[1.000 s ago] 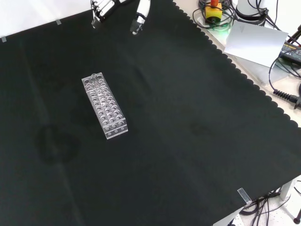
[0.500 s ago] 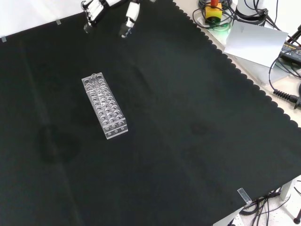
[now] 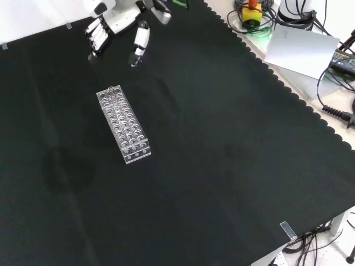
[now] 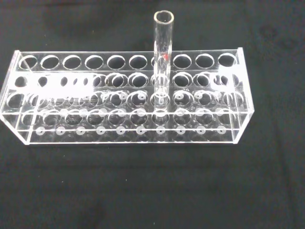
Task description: Pick up the test tube.
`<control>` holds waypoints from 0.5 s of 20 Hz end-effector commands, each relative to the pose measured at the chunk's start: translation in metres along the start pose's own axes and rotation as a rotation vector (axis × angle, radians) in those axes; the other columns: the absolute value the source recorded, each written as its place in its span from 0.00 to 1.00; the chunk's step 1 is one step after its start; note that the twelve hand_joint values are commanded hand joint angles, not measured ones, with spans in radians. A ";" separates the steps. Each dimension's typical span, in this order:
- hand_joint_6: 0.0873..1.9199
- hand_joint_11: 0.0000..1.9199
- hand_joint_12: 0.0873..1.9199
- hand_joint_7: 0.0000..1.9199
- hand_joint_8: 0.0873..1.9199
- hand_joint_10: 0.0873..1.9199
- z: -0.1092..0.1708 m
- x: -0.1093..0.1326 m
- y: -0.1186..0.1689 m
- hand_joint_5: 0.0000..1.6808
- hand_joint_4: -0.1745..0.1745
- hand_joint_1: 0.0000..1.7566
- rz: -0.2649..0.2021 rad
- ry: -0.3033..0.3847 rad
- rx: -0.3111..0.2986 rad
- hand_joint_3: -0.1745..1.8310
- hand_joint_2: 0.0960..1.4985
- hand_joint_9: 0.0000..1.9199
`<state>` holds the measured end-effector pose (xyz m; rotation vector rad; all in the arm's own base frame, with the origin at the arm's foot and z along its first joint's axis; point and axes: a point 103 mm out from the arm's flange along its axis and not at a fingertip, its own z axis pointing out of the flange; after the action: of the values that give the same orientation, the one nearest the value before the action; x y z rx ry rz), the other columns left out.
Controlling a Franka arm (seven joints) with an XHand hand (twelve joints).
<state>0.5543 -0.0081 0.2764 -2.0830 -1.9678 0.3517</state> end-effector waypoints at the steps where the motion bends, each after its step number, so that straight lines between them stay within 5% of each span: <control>1: 0.00 0.03 0.81 0.21 0.44 0.45 0.011 0.010 0.024 0.24 0.17 0.37 -0.016 -0.037 0.044 0.17 0.60 0.17; 10: 0.00 0.03 0.81 0.21 0.44 0.44 0.041 0.016 0.043 0.25 0.17 0.38 -0.028 -0.112 0.138 0.18 0.60 0.17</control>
<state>0.5818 0.0036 0.2410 -2.0225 -1.9801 0.4837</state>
